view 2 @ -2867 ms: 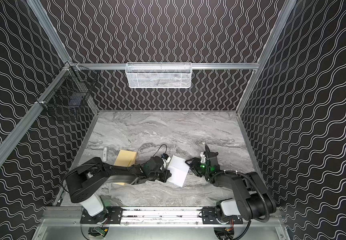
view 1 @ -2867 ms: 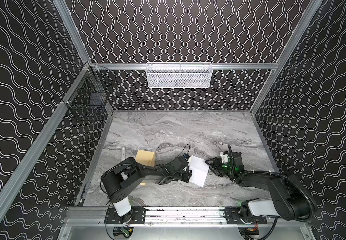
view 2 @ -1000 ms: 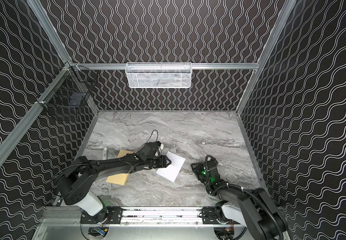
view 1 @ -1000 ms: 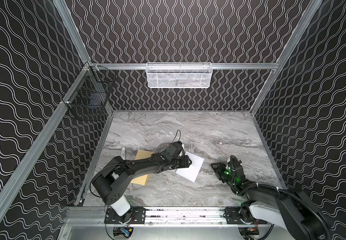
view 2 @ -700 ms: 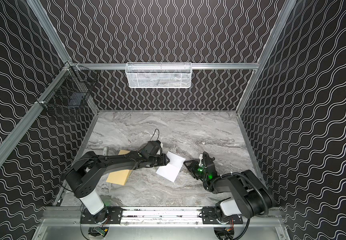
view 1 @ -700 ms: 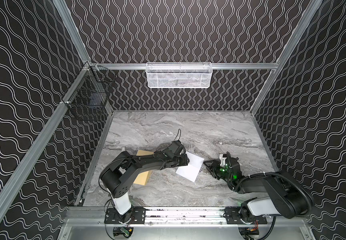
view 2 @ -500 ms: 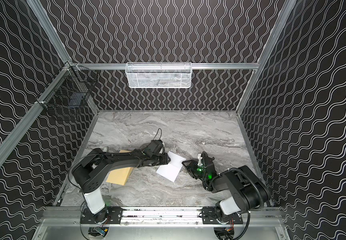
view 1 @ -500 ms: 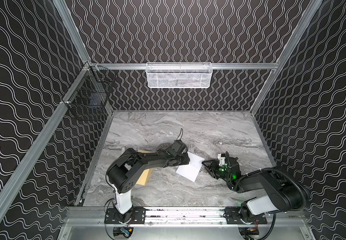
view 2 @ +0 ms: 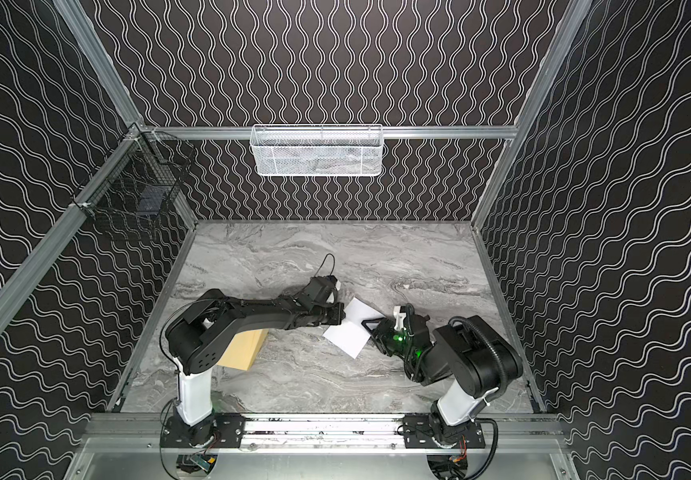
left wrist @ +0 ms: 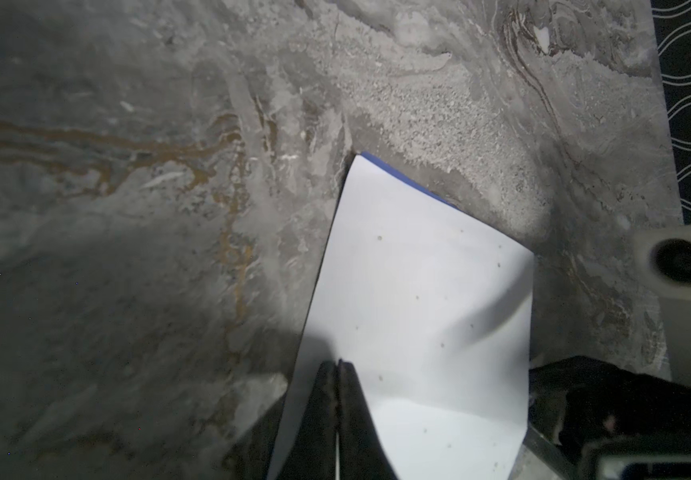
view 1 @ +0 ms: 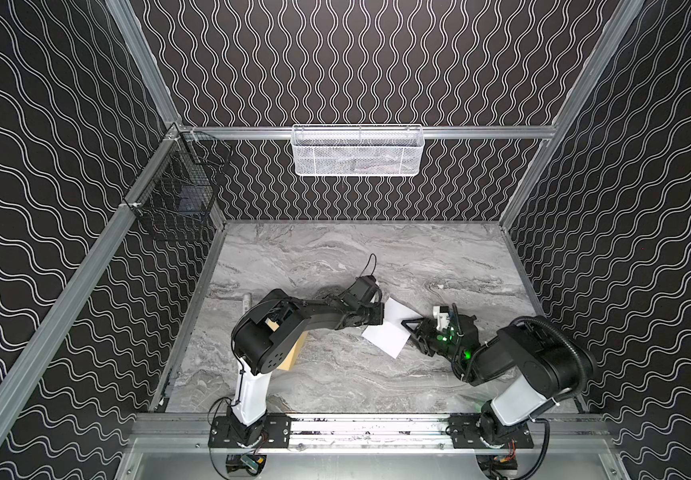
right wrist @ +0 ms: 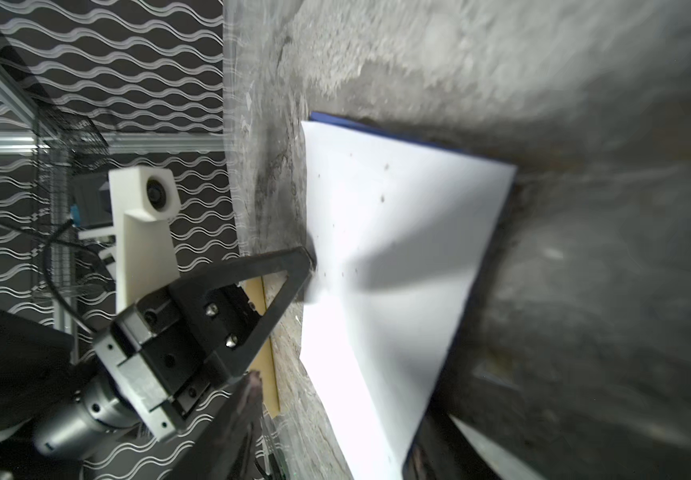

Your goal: Place the letter into the envelope and seal it

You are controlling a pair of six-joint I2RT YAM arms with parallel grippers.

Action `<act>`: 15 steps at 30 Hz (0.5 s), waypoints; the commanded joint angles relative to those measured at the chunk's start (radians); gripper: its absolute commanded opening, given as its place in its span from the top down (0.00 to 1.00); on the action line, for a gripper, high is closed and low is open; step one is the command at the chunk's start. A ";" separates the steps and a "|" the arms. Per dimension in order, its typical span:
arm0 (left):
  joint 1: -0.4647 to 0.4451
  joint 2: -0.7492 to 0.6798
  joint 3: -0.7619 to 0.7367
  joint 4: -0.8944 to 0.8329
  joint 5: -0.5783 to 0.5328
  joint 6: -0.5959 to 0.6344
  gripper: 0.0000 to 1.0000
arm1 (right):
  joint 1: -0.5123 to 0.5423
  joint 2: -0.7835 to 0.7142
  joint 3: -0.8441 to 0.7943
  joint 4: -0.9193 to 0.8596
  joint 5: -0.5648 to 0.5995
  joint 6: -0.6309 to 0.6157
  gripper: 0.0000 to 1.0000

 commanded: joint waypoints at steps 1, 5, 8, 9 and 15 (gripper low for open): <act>-0.003 0.035 0.001 -0.196 -0.017 0.077 0.95 | -0.042 0.031 -0.013 -0.136 0.042 -0.011 0.45; -0.004 0.047 0.015 -0.221 -0.016 0.111 0.97 | -0.073 0.007 0.024 -0.234 0.043 -0.077 0.47; -0.008 0.053 0.033 -0.237 -0.019 0.135 0.97 | -0.076 -0.002 0.076 -0.321 0.046 -0.128 0.50; -0.012 0.054 0.038 -0.242 -0.020 0.144 0.97 | -0.076 -0.001 0.088 -0.339 0.051 -0.139 0.51; -0.017 0.072 0.076 -0.279 -0.032 0.184 0.98 | -0.094 0.031 0.118 -0.369 0.058 -0.179 0.64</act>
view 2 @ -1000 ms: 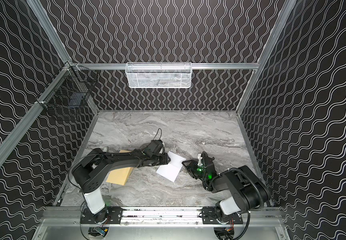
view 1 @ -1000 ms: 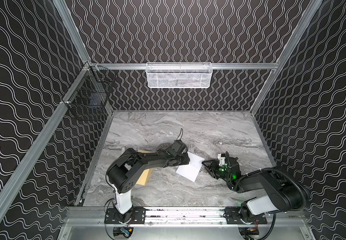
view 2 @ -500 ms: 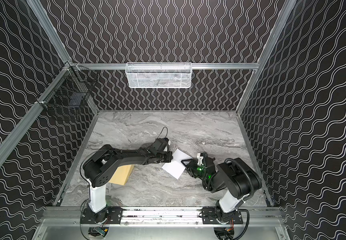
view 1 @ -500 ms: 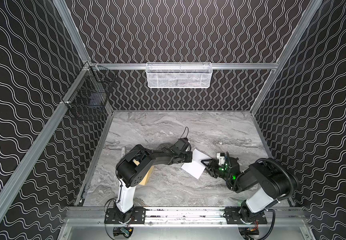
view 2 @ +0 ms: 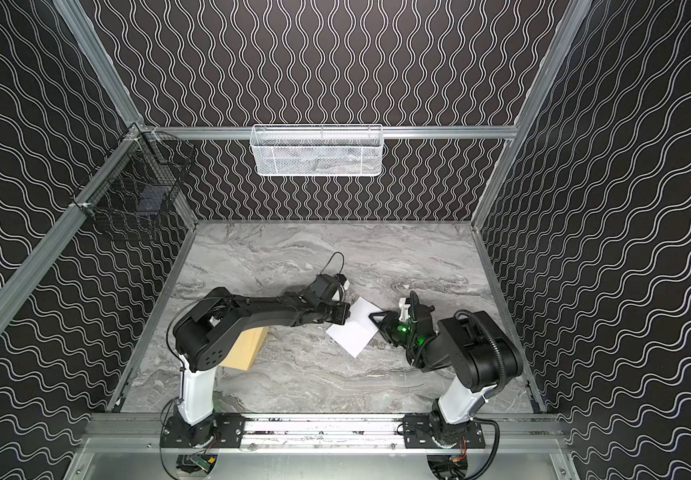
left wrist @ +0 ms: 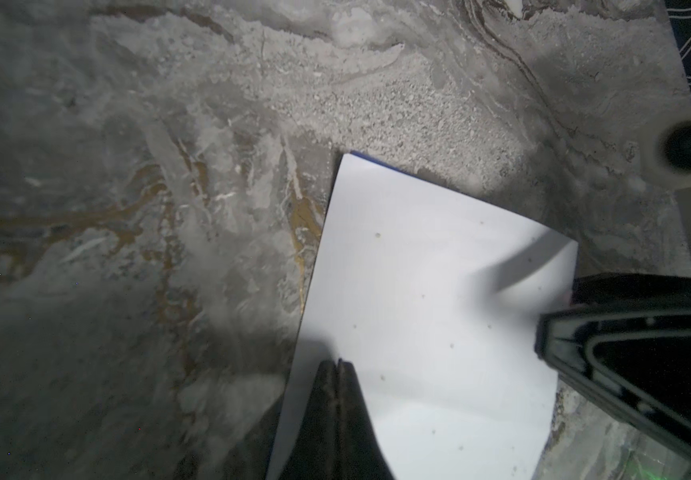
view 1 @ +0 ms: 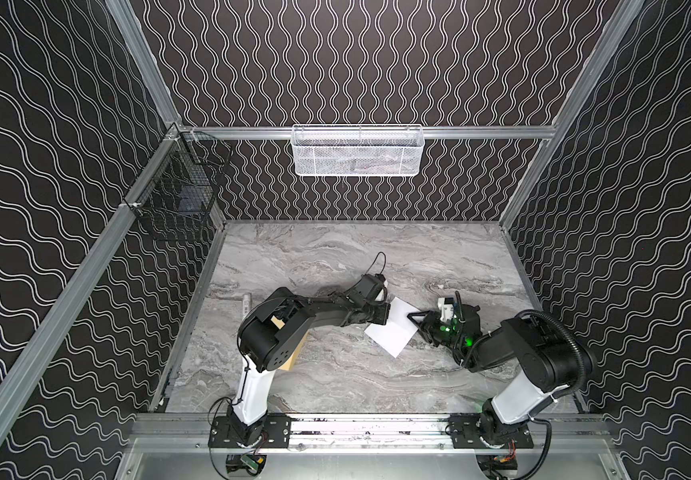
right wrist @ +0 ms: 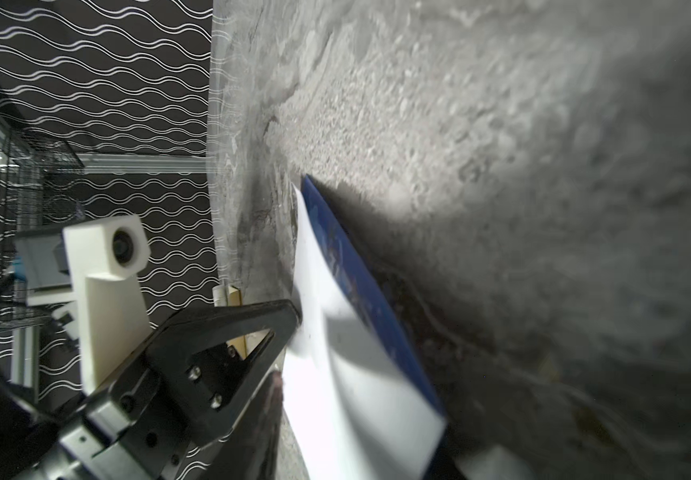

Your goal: Place the letter into the envelope and seal it

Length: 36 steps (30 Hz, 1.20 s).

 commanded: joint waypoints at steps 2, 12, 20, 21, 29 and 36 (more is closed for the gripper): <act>-0.004 0.031 0.005 -0.231 -0.041 0.062 0.98 | -0.010 0.030 -0.002 -0.196 0.073 -0.054 0.72; -0.003 -0.098 -0.008 -0.162 -0.019 0.022 0.62 | -0.011 -0.056 -0.108 -0.119 0.123 -0.018 1.00; -0.057 -0.310 -0.155 0.079 0.037 -0.343 0.47 | 0.099 -0.259 -0.233 -0.118 0.346 0.164 1.00; -0.078 -0.318 -0.179 0.107 0.031 -0.386 0.50 | 0.134 -0.290 -0.246 -0.131 0.395 0.200 1.00; -0.180 -0.308 -0.370 0.390 -0.033 -0.659 0.72 | 0.299 -0.529 -0.290 -0.309 0.662 0.414 1.00; -0.223 -0.175 -0.354 0.441 -0.023 -0.693 0.81 | 0.306 -0.491 -0.320 -0.242 0.626 0.424 1.00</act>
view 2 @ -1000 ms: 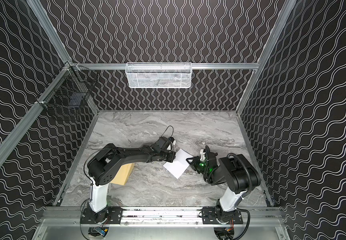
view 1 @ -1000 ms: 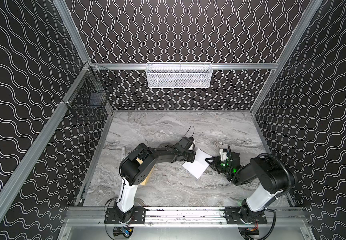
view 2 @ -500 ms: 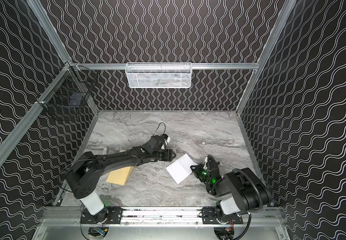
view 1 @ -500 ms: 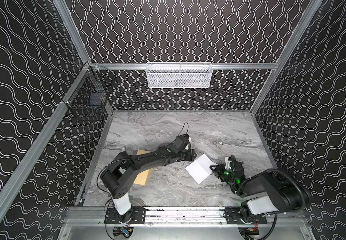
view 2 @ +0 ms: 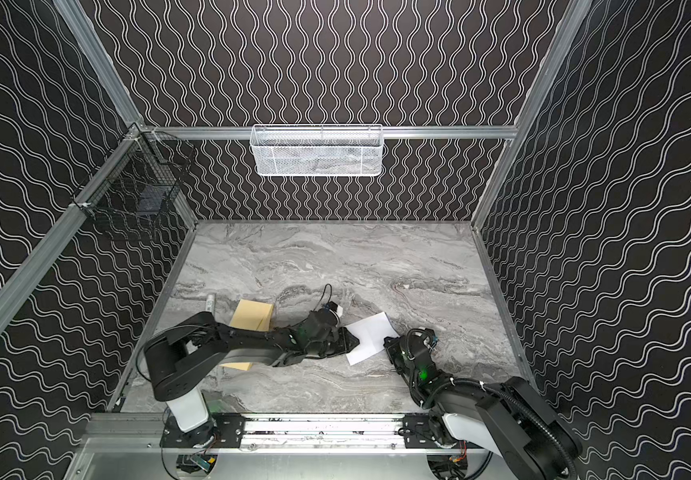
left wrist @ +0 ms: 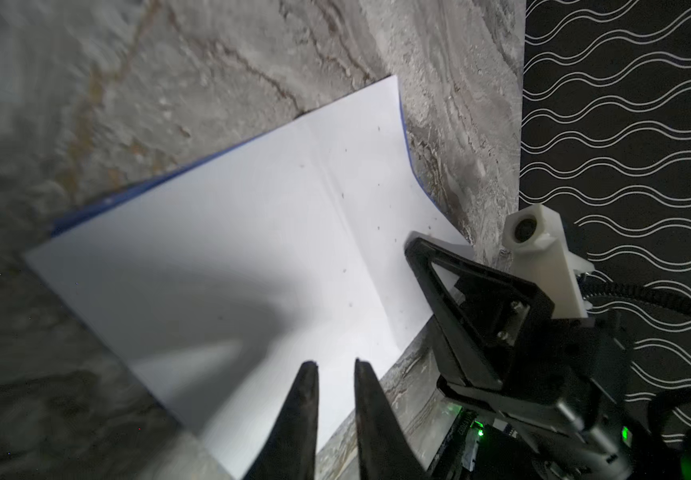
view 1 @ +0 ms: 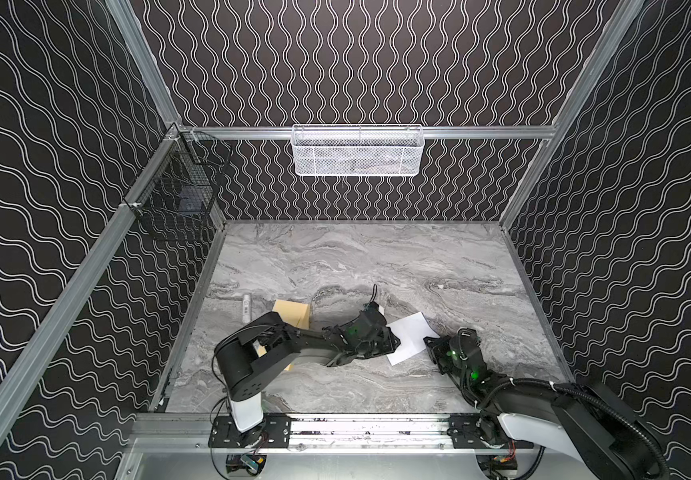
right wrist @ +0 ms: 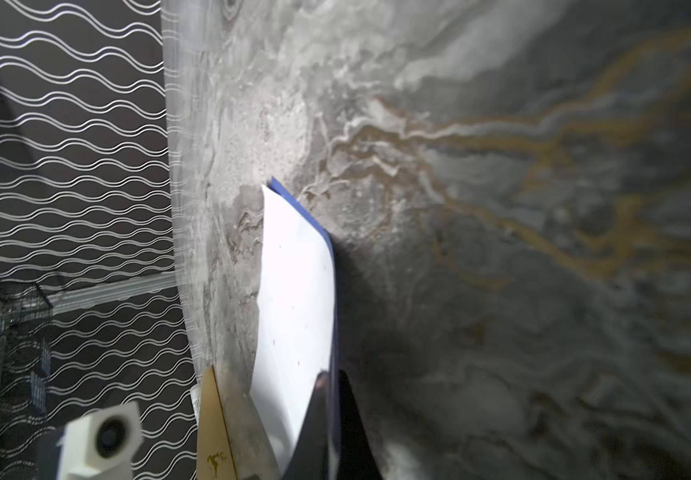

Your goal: Place the letter into the envelope and seal it

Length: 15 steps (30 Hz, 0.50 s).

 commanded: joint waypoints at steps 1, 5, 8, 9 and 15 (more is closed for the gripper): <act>-0.010 0.043 0.015 0.052 -0.004 -0.038 0.82 | 0.003 0.040 -0.064 0.054 0.012 0.045 1.00; -0.013 0.075 0.037 -0.058 -0.006 -0.002 0.89 | 0.003 0.092 -0.085 0.151 -0.014 0.037 0.97; -0.013 0.072 0.040 -0.144 -0.026 0.038 0.96 | -0.001 0.079 -0.083 0.130 -0.010 0.012 0.65; -0.013 0.069 0.036 -0.160 -0.029 0.053 0.97 | -0.005 0.062 -0.082 0.105 -0.008 0.004 0.59; -0.013 0.069 0.021 -0.196 -0.028 0.103 1.00 | -0.127 -0.024 -0.058 -0.002 -0.126 -0.150 0.53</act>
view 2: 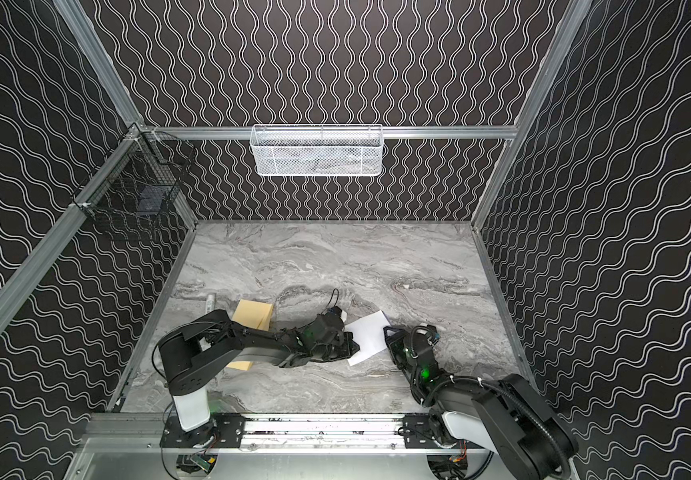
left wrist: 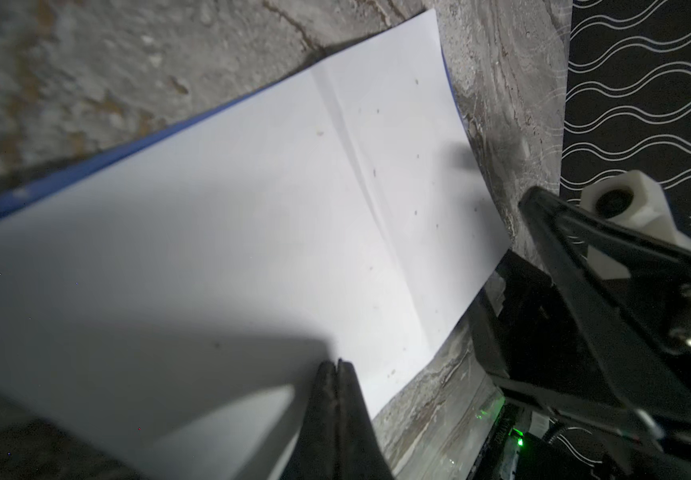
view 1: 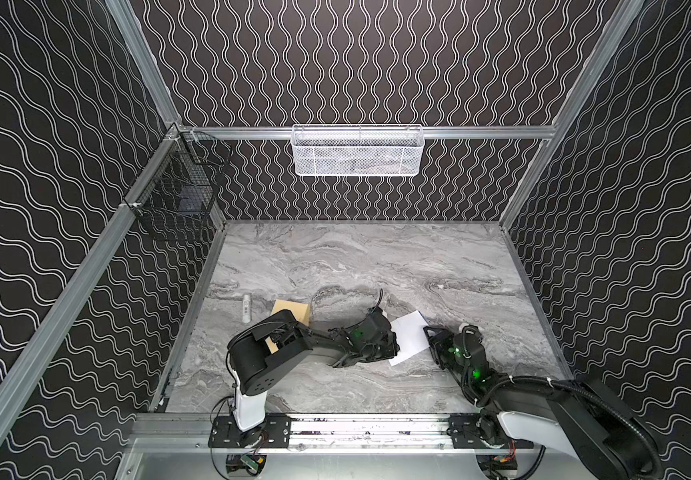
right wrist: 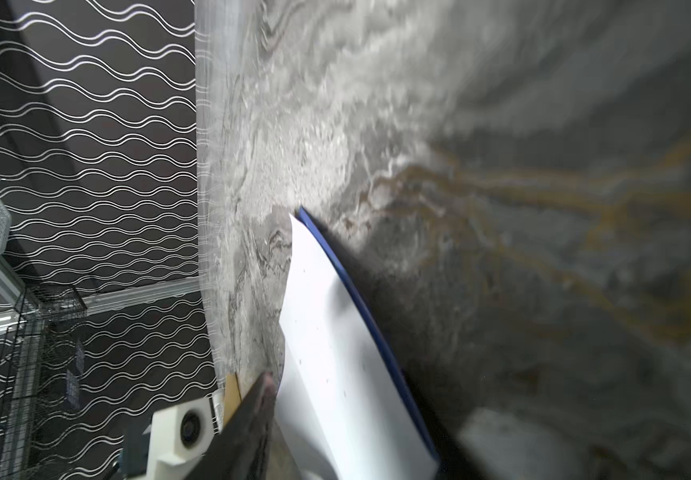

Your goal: Place the letter into the envelope and seal it

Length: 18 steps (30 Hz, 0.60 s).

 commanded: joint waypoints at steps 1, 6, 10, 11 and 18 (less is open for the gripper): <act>0.000 0.015 -0.008 -0.149 -0.018 0.055 1.00 | -0.069 -0.014 -0.056 -0.067 -0.092 -0.100 0.53; 0.000 0.025 0.011 -0.166 -0.007 0.083 1.00 | -0.157 0.079 -0.065 0.044 -0.220 -0.157 0.58; 0.000 0.018 0.021 -0.198 -0.019 0.100 1.00 | -0.184 0.185 -0.054 0.148 -0.307 -0.168 0.66; -0.001 0.013 0.021 -0.208 -0.024 0.104 1.00 | -0.185 0.206 -0.059 0.176 -0.315 -0.165 0.68; 0.000 0.006 0.031 -0.261 -0.045 0.134 1.00 | -0.187 0.226 -0.076 0.197 -0.333 -0.183 0.97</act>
